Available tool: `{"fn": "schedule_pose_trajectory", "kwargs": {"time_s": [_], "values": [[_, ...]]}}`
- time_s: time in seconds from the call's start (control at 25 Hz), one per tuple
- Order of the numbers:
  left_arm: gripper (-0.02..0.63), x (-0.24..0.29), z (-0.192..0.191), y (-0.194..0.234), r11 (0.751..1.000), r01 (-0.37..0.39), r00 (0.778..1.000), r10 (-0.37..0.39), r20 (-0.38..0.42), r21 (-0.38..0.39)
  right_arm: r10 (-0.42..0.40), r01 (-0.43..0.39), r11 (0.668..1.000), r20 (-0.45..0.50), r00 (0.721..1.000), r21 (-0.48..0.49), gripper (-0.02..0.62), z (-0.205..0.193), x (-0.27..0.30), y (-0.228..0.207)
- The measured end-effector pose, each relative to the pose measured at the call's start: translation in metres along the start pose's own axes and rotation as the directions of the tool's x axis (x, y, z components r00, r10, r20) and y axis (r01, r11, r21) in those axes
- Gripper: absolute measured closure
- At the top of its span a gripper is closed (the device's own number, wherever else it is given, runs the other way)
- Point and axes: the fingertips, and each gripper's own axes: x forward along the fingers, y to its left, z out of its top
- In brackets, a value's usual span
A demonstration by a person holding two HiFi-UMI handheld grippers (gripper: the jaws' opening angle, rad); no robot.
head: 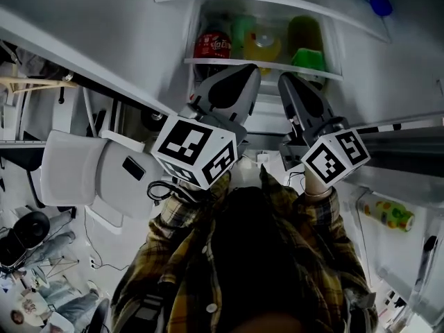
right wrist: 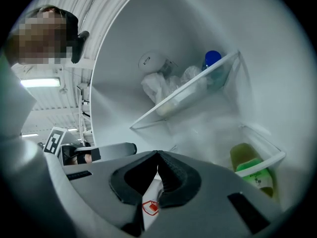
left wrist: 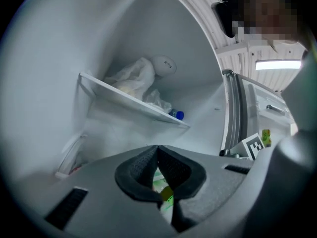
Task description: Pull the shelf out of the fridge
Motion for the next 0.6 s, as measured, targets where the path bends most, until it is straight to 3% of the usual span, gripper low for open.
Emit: {"fn": "schedule_pose_trajectory", "kwargs": {"time_s": [0.6], "values": [[0.603,0.014,-0.008,0.015,0.999,0.030,0.998,-0.032,-0.057,-0.027,-0.070,0.069,0.997,0.012,0.997,0.046,0.578,-0.001,0.014,-0.016]]}}
